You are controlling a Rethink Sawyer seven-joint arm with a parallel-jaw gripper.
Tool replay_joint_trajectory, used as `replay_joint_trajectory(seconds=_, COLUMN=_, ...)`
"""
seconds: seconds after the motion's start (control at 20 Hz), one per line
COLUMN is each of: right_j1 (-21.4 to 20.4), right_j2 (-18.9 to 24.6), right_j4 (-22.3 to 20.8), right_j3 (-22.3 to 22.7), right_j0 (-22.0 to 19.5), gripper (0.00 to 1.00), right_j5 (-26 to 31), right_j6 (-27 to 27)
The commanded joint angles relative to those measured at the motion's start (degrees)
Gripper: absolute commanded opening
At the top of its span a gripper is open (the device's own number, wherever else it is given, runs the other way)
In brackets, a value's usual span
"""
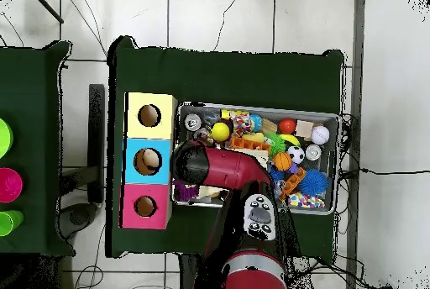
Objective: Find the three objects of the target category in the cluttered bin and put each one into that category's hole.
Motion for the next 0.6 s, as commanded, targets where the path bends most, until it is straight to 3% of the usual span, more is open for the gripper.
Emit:
replay_joint_trajectory(seconds=0.05, right_j1=-0.29, right_j2=2.82, right_j4=-2.4, right_j3=-0.4, right_j0=-1.8, gripper=1.0, right_j5=8.24, right_j6=3.24)
replay_joint_trajectory(seconds=0.6, right_j1=0.64, right_j2=2.83, right_j4=-2.02, right_j3=-1.68, right_j0=-1.86, gripper=1.0, right_j5=9.0, right_j6=3.84)
